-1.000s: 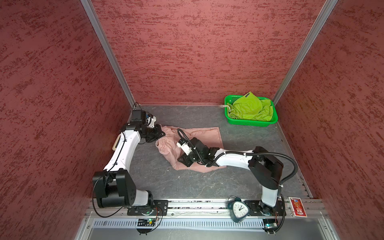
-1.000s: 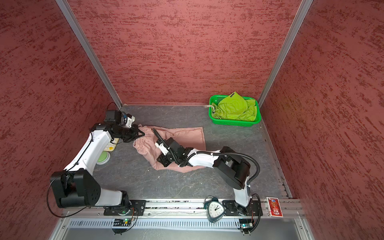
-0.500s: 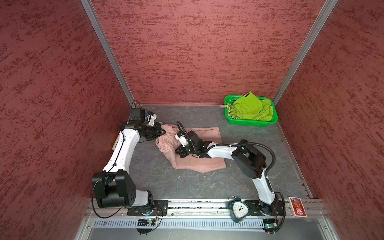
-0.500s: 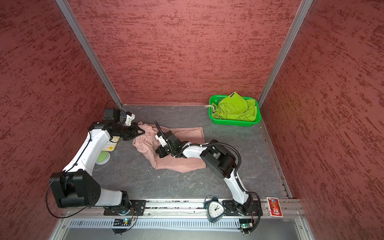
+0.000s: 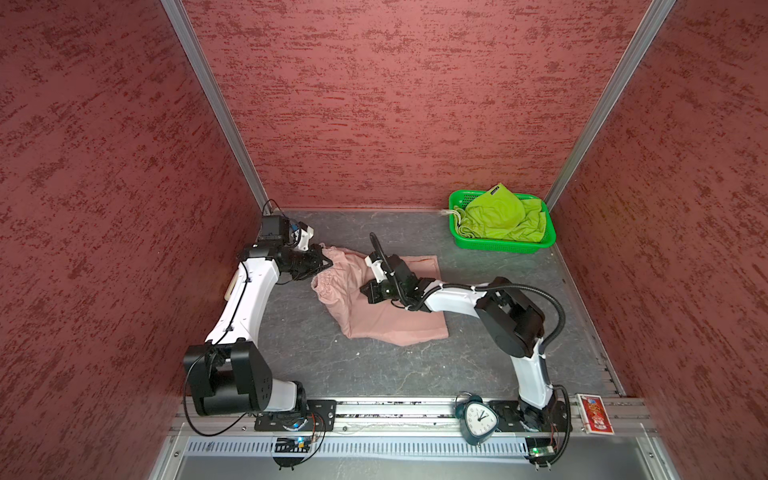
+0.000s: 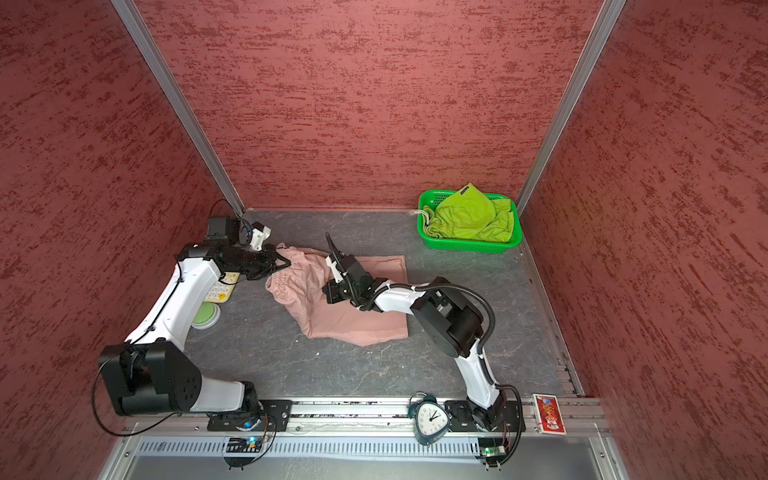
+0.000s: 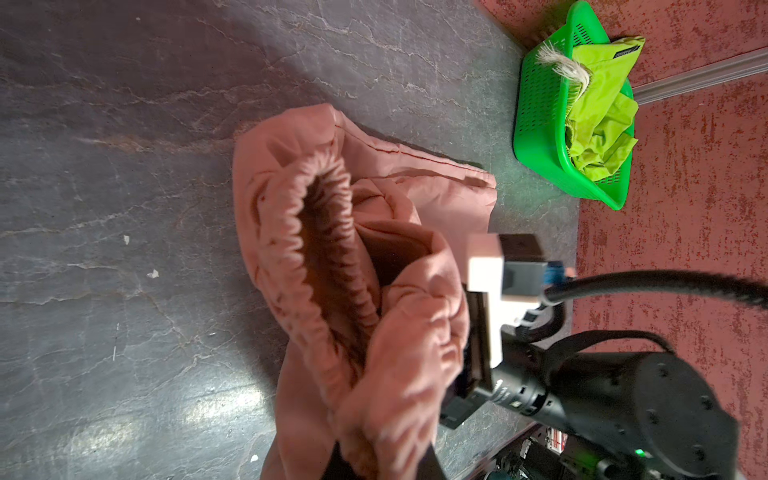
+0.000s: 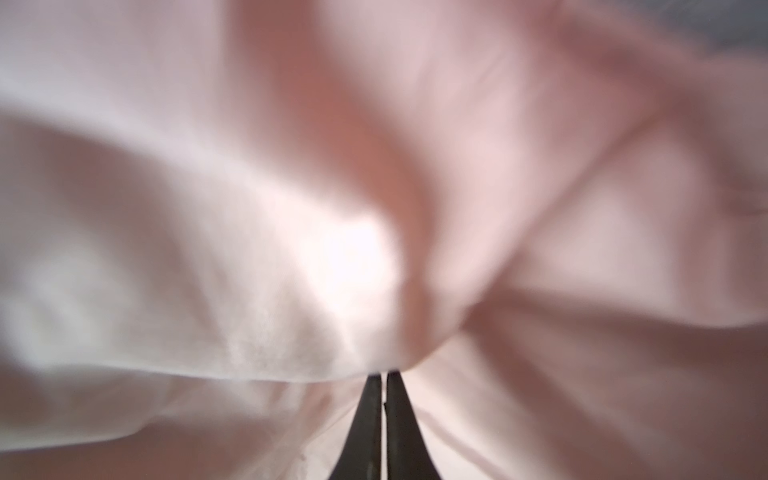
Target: Fold and stack the shorts
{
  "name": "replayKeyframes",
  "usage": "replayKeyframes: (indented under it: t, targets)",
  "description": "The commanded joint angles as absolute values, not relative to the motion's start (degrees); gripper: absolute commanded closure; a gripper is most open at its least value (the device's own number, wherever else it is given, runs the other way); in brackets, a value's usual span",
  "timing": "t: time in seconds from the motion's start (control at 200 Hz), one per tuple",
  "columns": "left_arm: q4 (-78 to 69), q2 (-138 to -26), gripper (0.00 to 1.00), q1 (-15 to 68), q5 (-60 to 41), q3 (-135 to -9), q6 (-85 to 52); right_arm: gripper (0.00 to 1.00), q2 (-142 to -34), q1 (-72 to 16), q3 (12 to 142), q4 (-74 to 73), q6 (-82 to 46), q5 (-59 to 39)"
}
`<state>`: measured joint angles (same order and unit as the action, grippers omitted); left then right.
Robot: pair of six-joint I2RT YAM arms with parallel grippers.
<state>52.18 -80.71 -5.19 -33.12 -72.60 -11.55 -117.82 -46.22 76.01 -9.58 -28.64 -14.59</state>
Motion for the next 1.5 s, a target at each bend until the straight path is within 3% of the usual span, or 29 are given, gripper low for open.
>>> replayKeyframes:
  t: [0.0, 0.13, 0.566, 0.807, 0.887, 0.977, 1.152, 1.493]
  targets:
    - [51.9, -81.2, 0.99, -5.9, -33.6, -74.7, -10.0, 0.95, -117.1, -44.7, 76.8, -12.2, -28.3, -11.1]
    - [51.8, -81.1, 0.99, -5.8, -34.0, -75.1, -10.1, 1.0, -121.6, -44.5, 81.3, -14.5, -30.0, -11.4]
    - [52.6, -80.6, 0.99, -4.9, -33.7, -75.8, -8.8, 1.0, -141.6, -44.8, 104.1, -13.5, -36.0, -14.0]
    - [57.9, -81.6, 0.99, -7.9, -27.3, -79.0, -6.6, 0.65, -130.0, -44.7, 94.6, -10.3, -27.3, -10.5]
    - [57.9, -81.3, 0.99, -9.4, -27.8, -79.3, -6.4, 0.59, -124.6, -44.7, 88.6, -8.6, -23.5, -13.3]
    - [57.6, -81.2, 0.99, -10.1, -28.3, -79.3, -6.5, 0.63, -119.6, -45.2, 83.4, -4.7, -21.4, -19.2]
    - [56.5, -81.9, 0.99, -10.2, -30.1, -79.9, -7.5, 0.81, -115.7, -49.4, 77.5, 0.4, -21.2, -25.7]
    - [59.4, -82.3, 0.99, -9.4, -28.8, -84.3, -6.9, 0.94, -125.4, -55.4, 86.6, 7.9, -23.9, -26.1]
